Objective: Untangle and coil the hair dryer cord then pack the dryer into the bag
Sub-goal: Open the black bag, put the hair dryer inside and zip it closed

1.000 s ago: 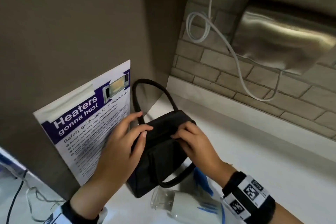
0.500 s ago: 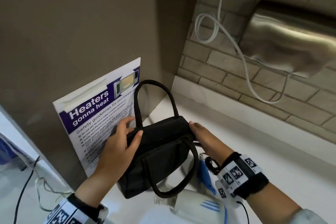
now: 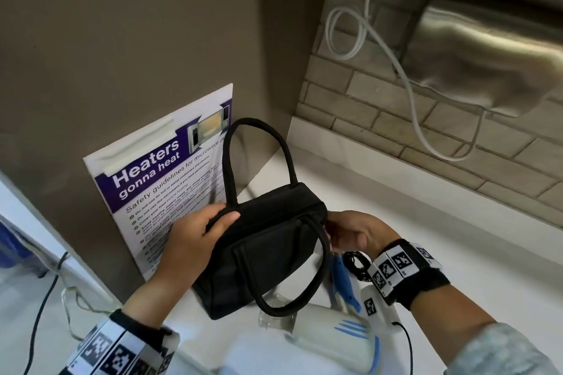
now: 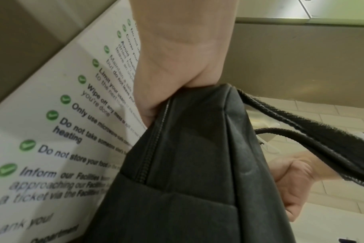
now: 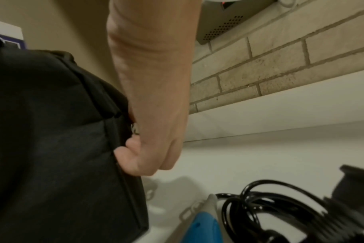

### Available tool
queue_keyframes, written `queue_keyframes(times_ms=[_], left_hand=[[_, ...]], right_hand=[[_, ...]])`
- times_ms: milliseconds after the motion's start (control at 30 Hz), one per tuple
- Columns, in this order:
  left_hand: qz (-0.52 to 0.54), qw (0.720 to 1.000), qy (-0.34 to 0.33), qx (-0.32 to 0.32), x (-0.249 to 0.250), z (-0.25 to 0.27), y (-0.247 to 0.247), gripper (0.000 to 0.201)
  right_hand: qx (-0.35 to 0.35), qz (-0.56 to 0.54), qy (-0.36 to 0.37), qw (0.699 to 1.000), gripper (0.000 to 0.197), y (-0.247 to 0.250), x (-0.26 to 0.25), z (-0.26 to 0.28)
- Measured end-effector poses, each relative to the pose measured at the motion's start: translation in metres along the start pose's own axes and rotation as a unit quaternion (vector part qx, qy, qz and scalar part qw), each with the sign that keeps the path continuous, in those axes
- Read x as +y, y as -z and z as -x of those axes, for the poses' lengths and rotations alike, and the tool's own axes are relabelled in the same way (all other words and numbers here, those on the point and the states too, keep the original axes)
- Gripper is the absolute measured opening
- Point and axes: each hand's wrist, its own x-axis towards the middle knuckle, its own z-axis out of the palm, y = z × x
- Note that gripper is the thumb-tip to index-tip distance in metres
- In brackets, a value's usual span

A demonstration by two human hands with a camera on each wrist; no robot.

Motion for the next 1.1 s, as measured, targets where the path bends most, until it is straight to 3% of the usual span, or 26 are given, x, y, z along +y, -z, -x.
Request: queue_keyframes(times_ms=[67, 233, 333, 400, 467, 600, 700, 767, 933, 1000, 1100], left_hand=[[0.014, 1.0, -0.009, -0.011, -0.001, 0.0, 0.001, 0.008], [0.027, 0.999, -0.014, -0.018, -0.002, 0.0, 0.005, 0.009], [-0.006, 0.999, -0.041, -0.026, -0.004, 0.0, 0.005, 0.009], [-0.04, 0.996, -0.075, -0.042, -0.004, 0.0, 0.005, 0.01], [-0.06, 0.99, -0.107, -0.07, -0.006, 0.0, 0.004, 0.016], [-0.074, 0.987, -0.13, -0.066, -0.008, 0.002, 0.004, 0.021], [-0.066, 0.989, -0.13, -0.018, -0.007, 0.005, 0.005, 0.037], [-0.078, 0.988, -0.131, 0.01, -0.001, 0.009, 0.003, 0.039], [-0.059, 0.992, -0.112, 0.026, 0.004, 0.013, 0.001, 0.016], [-0.052, 0.991, -0.119, 0.026, 0.005, 0.012, 0.003, 0.014], [-0.049, 0.99, -0.129, 0.018, 0.006, 0.013, 0.006, 0.013]], right_hand=[[-0.016, -0.015, -0.017, 1.0, 0.026, 0.0, 0.0, -0.003], [-0.04, -0.014, -0.008, 0.999, 0.029, -0.002, -0.003, -0.007], [0.028, 0.066, 0.068, 0.995, 0.017, -0.008, -0.014, 0.004], [0.143, 0.192, 0.149, 0.959, 0.02, -0.013, -0.027, 0.018], [0.215, 0.289, 0.206, 0.91, 0.026, -0.018, -0.038, 0.029], [0.274, 0.442, 0.301, 0.799, 0.025, -0.041, -0.05, 0.05], [0.288, 0.483, 0.346, 0.751, 0.031, -0.05, -0.055, 0.056], [0.312, 0.529, 0.34, 0.712, 0.022, -0.051, -0.058, 0.056], [0.3, 0.694, 0.239, 0.61, 0.022, -0.052, -0.047, 0.055], [0.289, 0.714, 0.217, 0.599, 0.022, -0.051, -0.044, 0.057], [0.262, 0.695, 0.187, 0.643, 0.014, -0.052, -0.044, 0.058]])
